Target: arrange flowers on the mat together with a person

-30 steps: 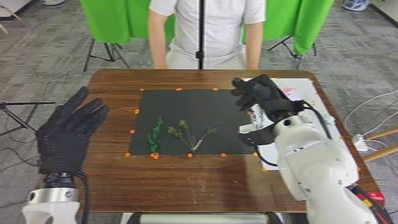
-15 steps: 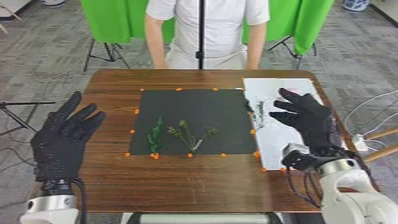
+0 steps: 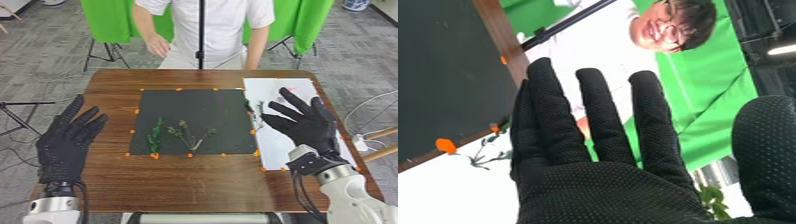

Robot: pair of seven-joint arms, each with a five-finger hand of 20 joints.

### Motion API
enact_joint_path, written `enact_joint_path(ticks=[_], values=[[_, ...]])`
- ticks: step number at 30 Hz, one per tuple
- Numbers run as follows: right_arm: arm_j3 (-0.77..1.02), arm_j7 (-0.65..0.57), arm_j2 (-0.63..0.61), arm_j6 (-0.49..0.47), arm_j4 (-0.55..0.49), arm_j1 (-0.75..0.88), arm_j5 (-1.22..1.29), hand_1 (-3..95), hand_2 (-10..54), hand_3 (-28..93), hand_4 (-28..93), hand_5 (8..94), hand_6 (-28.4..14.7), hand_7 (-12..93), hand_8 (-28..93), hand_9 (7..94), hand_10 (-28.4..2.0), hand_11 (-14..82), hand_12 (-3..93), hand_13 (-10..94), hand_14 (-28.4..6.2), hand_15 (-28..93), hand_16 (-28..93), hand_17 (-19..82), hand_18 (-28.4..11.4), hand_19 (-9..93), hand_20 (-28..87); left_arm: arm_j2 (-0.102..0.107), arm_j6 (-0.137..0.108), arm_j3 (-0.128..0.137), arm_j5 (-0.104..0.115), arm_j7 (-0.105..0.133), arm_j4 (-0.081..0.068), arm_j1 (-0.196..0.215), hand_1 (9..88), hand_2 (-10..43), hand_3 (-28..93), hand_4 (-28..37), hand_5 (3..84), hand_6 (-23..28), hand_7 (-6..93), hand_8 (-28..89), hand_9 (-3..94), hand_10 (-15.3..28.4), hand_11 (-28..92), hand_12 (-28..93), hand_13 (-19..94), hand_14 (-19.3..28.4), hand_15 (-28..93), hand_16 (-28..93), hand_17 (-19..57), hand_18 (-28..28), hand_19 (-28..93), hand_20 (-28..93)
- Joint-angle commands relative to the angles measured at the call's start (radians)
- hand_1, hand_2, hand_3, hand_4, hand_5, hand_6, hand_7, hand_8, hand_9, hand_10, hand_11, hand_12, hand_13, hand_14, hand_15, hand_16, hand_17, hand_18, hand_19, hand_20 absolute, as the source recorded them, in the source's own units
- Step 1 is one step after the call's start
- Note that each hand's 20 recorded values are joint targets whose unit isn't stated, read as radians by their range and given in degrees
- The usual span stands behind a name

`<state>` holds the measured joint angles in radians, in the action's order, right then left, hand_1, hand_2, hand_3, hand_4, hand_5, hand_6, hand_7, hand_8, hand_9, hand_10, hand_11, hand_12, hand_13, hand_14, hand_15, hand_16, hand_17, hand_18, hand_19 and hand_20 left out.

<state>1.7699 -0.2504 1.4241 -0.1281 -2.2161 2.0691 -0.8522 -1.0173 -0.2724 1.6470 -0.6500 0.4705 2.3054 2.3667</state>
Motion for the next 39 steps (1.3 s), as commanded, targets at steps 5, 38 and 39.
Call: enact_joint_path(ticks=[5, 38, 39], values=[[0.022, -0.044, 0.034, -0.075, 0.002, -0.014, -0.099, 9.2, 12.9, 78, -28, 45.7, -0.7, 10, -12, 46.8, -18.1, 7.8, 10.9, 40, -22.9, 22, 17, 5, -20.4, 47, 16, -0.010, -0.011, -0.013, 0.002, -0.046, 0.002, 0.004, 19.7, 9.9, 78, -28.3, 36.7, 9.0, 10.5, -10, 35.1, 21.0, 22, 10, 27, 27.7, 48, -9, -7.5, 23.9, 57, 1], [-0.005, -0.032, 0.033, -0.067, 0.005, -0.001, -0.153, 10.3, 12.5, 79, -28, 47.2, -0.7, 11, -13, 47.8, -18.2, 8.3, 10.7, 40, -22.8, 23, 16, 5, -20.1, 47, 16, -0.019, 0.004, -0.018, -0.002, -0.055, -0.003, -0.006, 20.3, 9.6, 78, -28.3, 36.3, 8.6, 10.4, -9, 35.2, 20.6, 22, 9, 27, 27.3, 46, -10, -7.6, 23.5, 56, 1], [-0.006, -0.029, 0.033, -0.064, 0.004, 0.001, -0.152, 10.3, 12.5, 79, -28, 47.2, -0.7, 11, -13, 47.9, -18.2, 8.4, 10.7, 40, -22.8, 23, 16, 5, -20.1, 47, 16, -0.019, 0.006, -0.018, -0.005, -0.058, -0.003, -0.008, 20.3, 9.5, 78, -28.3, 36.3, 8.7, 10.4, -9, 35.2, 20.6, 22, 9, 27, 27.3, 46, -10, -7.6, 23.5, 56, 1]])
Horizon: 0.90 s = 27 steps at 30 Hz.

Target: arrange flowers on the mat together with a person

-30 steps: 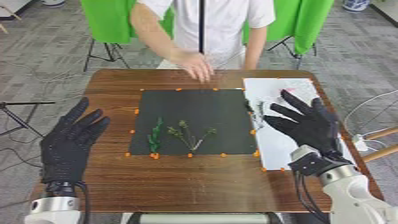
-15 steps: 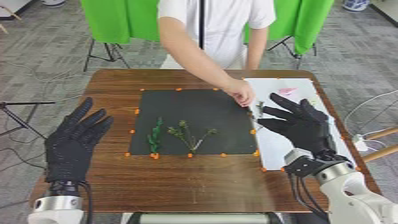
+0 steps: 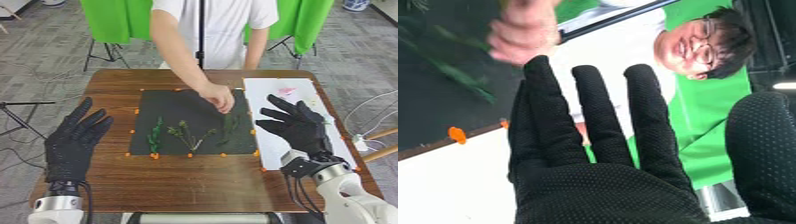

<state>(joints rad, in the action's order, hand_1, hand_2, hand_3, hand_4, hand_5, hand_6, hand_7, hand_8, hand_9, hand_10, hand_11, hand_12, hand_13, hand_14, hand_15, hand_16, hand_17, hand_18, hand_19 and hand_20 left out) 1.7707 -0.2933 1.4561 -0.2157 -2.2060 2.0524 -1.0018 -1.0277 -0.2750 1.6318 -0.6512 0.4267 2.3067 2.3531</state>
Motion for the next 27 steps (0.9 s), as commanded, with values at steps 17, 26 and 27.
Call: enact_joint_path(ticks=[17, 26, 27], values=[[-0.046, 0.058, -0.049, 0.182, -0.018, 0.024, -0.009, 11.4, 11.9, 81, -28, 49.8, -2.1, 12, -13, 53.4, -19.3, 13.6, 11.4, 44, -22.1, 30, 15, 6, -20.0, 50, 16, 0.000, 0.000, -0.014, 0.006, -0.004, -0.007, -0.002, 20.8, 9.3, 79, -28.0, 36.6, 8.9, 10.6, -10, 35.4, 20.8, 22, 9, 27, 27.3, 47, -10, -7.6, 23.4, 56, 1], [-0.078, 0.026, -0.117, 0.354, -0.043, 0.008, -0.183, 17.7, 9.0, 83, -28, 52.4, -3.9, 12, -13, 62.3, -20.5, 26.5, 12.6, 55, -19.0, 59, 7, 12, -19.6, 65, 17, -0.002, 0.002, -0.015, 0.005, -0.013, -0.008, -0.008, 21.1, 9.3, 79, -27.5, 37.1, 9.4, 10.9, -9, 35.5, 20.9, 22, 9, 27, 27.3, 47, -10, -7.6, 23.4, 56, 1], [-0.077, 0.011, -0.120, 0.354, -0.042, 0.003, -0.227, 18.4, 8.7, 83, -28, 52.6, -4.0, 12, -13, 63.0, -20.3, 27.5, 12.7, 56, -18.6, 62, 6, 13, -19.4, 67, 16, 0.003, -0.003, -0.018, 0.008, -0.005, -0.006, -0.005, 21.1, 9.2, 79, -27.5, 37.1, 9.4, 11.0, -9, 35.5, 20.9, 22, 9, 27, 27.3, 47, -10, -7.6, 23.4, 56, 1]])
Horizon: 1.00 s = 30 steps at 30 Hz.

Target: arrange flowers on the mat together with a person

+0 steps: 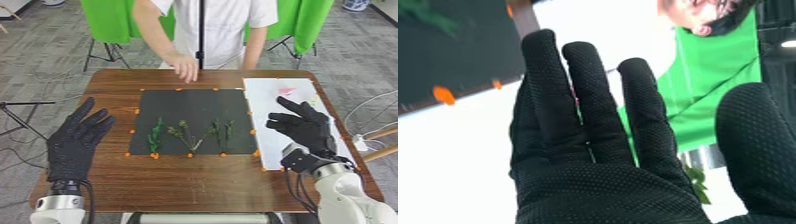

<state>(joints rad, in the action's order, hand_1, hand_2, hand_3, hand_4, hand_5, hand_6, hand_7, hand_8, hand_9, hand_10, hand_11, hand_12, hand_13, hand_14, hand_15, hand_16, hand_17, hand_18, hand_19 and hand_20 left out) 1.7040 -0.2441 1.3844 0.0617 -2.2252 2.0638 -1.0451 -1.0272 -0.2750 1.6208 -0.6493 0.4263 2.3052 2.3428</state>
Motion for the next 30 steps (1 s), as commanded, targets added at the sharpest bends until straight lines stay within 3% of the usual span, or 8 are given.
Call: enact_joint_path(ticks=[1, 10, 15, 19, 20, 23, 27, 30], values=[[-0.013, -0.066, -0.059, 0.098, -0.029, -0.008, -0.236, 19.6, 8.2, 83, -28, 53.0, -4.1, 12, -13, 63.7, -20.0, 28.6, 13.0, 57, -18.0, 64, 6, 14, -19.3, 70, 16, -0.004, 0.001, -0.004, 0.002, -0.015, -0.005, 0.005, 21.1, 9.1, 79, -27.5, 37.2, 9.4, 11.1, -9, 35.5, 21.0, 22, 9, 27, 27.4, 47, -10, -7.6, 23.4, 56, 1], [-0.144, -0.359, -0.208, 0.100, 0.013, -0.126, -0.891, 21.8, 4.3, 82, -28, 50.5, -2.7, 13, -13, 59.6, -19.5, 26.0, 12.0, 53, -17.8, 63, 5, 14, -20.4, 72, 13, -0.003, -0.001, -0.005, 0.005, -0.015, -0.003, 0.002, 21.3, 9.0, 79, -27.5, 37.4, 9.6, 11.2, -10, 35.6, 20.9, 23, 9, 27, 27.4, 47, -10, -7.6, 23.4, 56, 1], [-0.226, -0.496, -0.247, -0.001, 0.056, -0.198, -1.132, 23.7, 2.3, 81, -28, 49.5, -2.2, 13, -14, 59.2, -19.4, 25.6, 12.3, 53, -17.5, 62, 6, 14, -20.5, 72, 12, -0.004, -0.001, -0.007, 0.012, -0.016, -0.003, 0.003, 21.3, 8.9, 79, -27.5, 37.4, 9.7, 11.3, -10, 35.7, 21.1, 23, 9, 27, 27.4, 47, -10, -7.6, 23.4, 56, 1], [-0.291, -0.541, -0.276, -0.012, 0.091, -0.232, -1.280, 25.3, 1.5, 80, -28, 48.3, -2.0, 12, -13, 59.0, -19.3, 25.9, 12.7, 54, -16.9, 63, 6, 15, -20.5, 73, 11, -0.006, 0.001, -0.005, 0.011, -0.018, -0.002, 0.004, 21.3, 9.0, 79, -27.4, 37.5, 9.8, 11.3, -10, 35.8, 21.1, 23, 9, 27, 27.4, 47, -10, -7.6, 23.4, 56, 1], [-0.304, -0.547, -0.278, -0.012, 0.100, -0.244, -1.302, 25.7, 1.1, 79, -28, 48.3, -1.9, 12, -13, 59.3, -19.3, 26.4, 12.9, 54, -16.9, 63, 6, 15, -20.5, 73, 11, 0.000, -0.005, -0.008, 0.016, -0.006, -0.001, 0.006, 21.3, 9.0, 79, -27.4, 37.5, 9.8, 11.3, -10, 35.8, 21.2, 23, 9, 27, 27.4, 47, -10, -7.6, 23.4, 56, 1], [-0.336, -0.585, -0.289, -0.035, 0.125, -0.270, -1.363, 26.3, 0.3, 79, -28, 48.4, -1.7, 12, -13, 59.8, -19.2, 27.4, 13.1, 55, -16.6, 65, 7, 15, -20.5, 73, 10, -0.007, 0.002, -0.003, 0.010, -0.019, -0.001, 0.003, 21.3, 8.9, 79, -27.3, 37.5, 9.9, 11.3, -9, 35.8, 21.2, 23, 9, 27, 27.4, 47, -10, -7.6, 23.4, 56, 1], [-0.367, -0.598, -0.295, -0.085, 0.159, -0.310, -1.421, 27.4, -0.7, 79, -28, 47.5, -1.3, 12, -13, 60.5, -19.0, 28.1, 13.1, 56, -16.1, 66, 6, 15, -20.3, 74, 10, 0.002, -0.002, -0.010, 0.018, -0.004, -0.002, 0.002, 21.4, 8.9, 79, -27.4, 37.6, 9.9, 11.3, -10, 35.9, 21.2, 23, 9, 27, 27.4, 48, -10, -7.5, 23.4, 56, 1], [-0.397, -0.595, -0.300, -0.107, 0.198, -0.342, -1.452, 28.2, -1.8, 79, -28, 46.1, -1.0, 12, -13, 60.4, -18.9, 28.2, 13.1, 56, -15.9, 65, 6, 15, -20.3, 74, 9, 0.005, 0.000, -0.006, 0.017, -0.010, 0.001, 0.003, 21.3, 8.9, 79, -27.2, 37.6, 9.9, 11.4, -10, 35.9, 21.2, 24, 9, 27, 27.4, 48, -10, -7.5, 23.5, 56, 1]])
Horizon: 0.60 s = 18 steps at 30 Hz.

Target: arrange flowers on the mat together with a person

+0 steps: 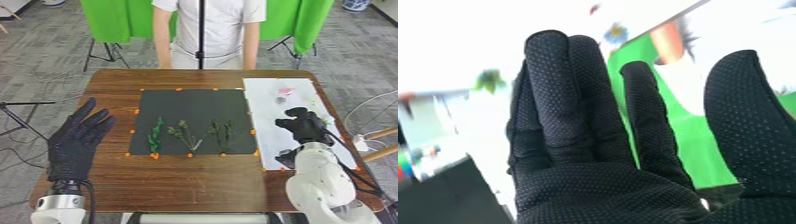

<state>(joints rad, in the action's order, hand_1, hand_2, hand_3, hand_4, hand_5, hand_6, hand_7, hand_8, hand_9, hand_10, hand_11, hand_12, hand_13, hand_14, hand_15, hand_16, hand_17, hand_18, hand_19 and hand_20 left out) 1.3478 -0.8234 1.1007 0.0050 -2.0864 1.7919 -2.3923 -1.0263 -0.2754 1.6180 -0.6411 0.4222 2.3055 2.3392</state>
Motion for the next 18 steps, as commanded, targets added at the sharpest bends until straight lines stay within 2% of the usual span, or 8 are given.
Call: enact_joint_path(ticks=[1, 6, 9, 10, 11, 12, 18], values=[[-0.051, -0.020, -0.020, -0.059, 0.068, -0.080, -0.110, 28.5, -2.2, 80, -28, 45.3, -0.9, 12, -13, 60.4, -18.8, 28.3, 13.0, 56, -15.7, 65, 6, 15, -20.2, 74, 9, 0.005, 0.002, -0.002, 0.006, -0.010, 0.002, 0.007, 21.3, 8.9, 79, -27.2, 37.7, 9.9, 11.4, -10, 35.9, 21.2, 24, 9, 27, 27.4, 48, -10, -7.5, 23.5, 56, 1], [-0.107, -0.028, -0.027, -0.128, 0.132, -0.144, -0.134, 30.5, -3.9, 80, -28, 45.6, -0.3, 13, -13, 61.1, -17.6, 29.5, 13.2, 57, -14.6, 63, 6, 16, -19.9, 74, 8, 0.010, -0.002, 0.007, 0.009, 0.000, 0.003, 0.008, 21.4, 8.9, 79, -27.2, 37.7, 10.0, 11.4, -10, 36.0, 21.3, 24, 9, 27, 27.4, 48, -10, -7.5, 23.4, 56, 1], [-0.140, -0.041, -0.036, -0.121, 0.166, -0.175, -0.132, 31.1, -4.4, 81, -28, 46.0, -0.2, 13, -13, 61.3, -17.3, 29.7, 13.1, 58, -14.1, 63, 6, 16, -19.5, 74, 8, 0.012, 0.000, 0.000, 0.013, 0.006, 0.001, 0.003, 21.4, 8.9, 79, -27.2, 37.7, 10.0, 11.4, -10, 36.0, 21.3, 24, 9, 27, 27.4, 48, -10, -7.5, 23.4, 56, 1], [-0.147, -0.047, -0.038, -0.128, 0.172, -0.180, -0.134, 31.1, -4.4, 81, -28, 46.0, -0.2, 13, -13, 61.4, -17.2, 29.7, 13.1, 58, -14.1, 62, 6, 16, -19.3, 74, 8, 0.007, 0.005, 0.001, 0.008, -0.003, 0.000, -0.001, 21.4, 8.9, 79, -27.2, 37.7, 10.0, 11.4, -10, 36.0, 21.3, 24, 9, 27, 27.4, 48, -10, -7.5, 23.4, 56, 1], [-0.151, -0.050, -0.035, -0.150, 0.180, -0.187, -0.139, 31.5, -4.5, 81, -28, 46.2, -0.3, 13, -13, 61.6, -17.0, 29.8, 13.0, 58, -13.8, 62, 6, 16, -19.1, 74, 7, 0.010, 0.001, 0.000, 0.011, 0.001, 0.001, 0.001, 21.4, 8.8, 79, -27.2, 37.7, 10.0, 11.4, -10, 36.0, 21.3, 24, 9, 27, 27.4, 48, -10, -7.5, 23.4, 56, 1], [-0.156, -0.060, -0.036, -0.166, 0.183, -0.191, -0.138, 31.8, -4.6, 81, -28, 46.7, -0.3, 13, -13, 61.9, -16.7, 30.0, 13.1, 58, -13.7, 62, 6, 16, -19.1, 74, 7, 0.005, 0.004, 0.001, 0.010, -0.006, 0.000, -0.001, 21.4, 8.8, 79, -27.2, 37.7, 10.0, 11.4, -10, 36.0, 21.3, 24, 9, 27, 27.4, 48, -10, -7.5, 23.4, 56, 1], [-0.196, -0.128, -0.050, -0.199, 0.218, -0.225, -0.137, 32.6, -5.3, 82, -28, 47.6, -0.8, 13, -13, 62.3, -16.9, 30.0, 12.9, 59, -13.5, 61, 6, 16, -18.8, 74, 6, 0.004, 0.005, 0.002, 0.006, -0.012, 0.000, -0.003, 21.4, 8.8, 79, -27.2, 37.7, 10.0, 11.4, -9, 36.0, 21.3, 24, 9, 27, 27.5, 48, -10, -7.5, 23.4, 56, 1]])
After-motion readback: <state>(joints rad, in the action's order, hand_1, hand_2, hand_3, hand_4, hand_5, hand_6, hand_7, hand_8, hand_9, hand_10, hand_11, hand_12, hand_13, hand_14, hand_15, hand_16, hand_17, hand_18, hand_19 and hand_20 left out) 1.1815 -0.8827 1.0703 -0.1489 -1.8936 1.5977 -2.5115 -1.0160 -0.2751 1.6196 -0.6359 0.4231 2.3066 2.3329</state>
